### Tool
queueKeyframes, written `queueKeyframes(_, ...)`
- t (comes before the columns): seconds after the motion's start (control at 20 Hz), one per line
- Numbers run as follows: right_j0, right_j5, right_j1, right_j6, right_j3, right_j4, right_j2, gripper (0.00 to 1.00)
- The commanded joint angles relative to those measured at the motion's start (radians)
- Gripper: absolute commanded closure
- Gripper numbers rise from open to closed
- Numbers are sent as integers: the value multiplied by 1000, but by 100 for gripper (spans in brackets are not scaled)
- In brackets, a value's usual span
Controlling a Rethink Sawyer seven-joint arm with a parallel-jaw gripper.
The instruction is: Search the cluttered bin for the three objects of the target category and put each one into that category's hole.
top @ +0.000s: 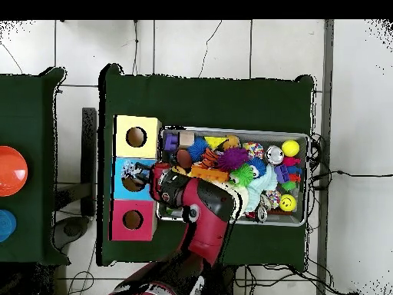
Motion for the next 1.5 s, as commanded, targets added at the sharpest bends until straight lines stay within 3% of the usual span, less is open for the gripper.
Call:
queueKeyframes(0.05,-22,-2,30,-328,-17,-29,139,100)
queueKeyframes(0.25,-10,32,-49,-244,39,-74,112,100)
queueKeyframes(0.55,60,2,-73,-215,57,71,166,100)
queueKeyframes(0.8,100,-2,-87,-190,61,137,183,100)
queueKeyframes(1.3,88,17,-32,-262,32,153,189,100)
queueKeyframes(1.5,60,33,-9,-284,26,108,188,100)
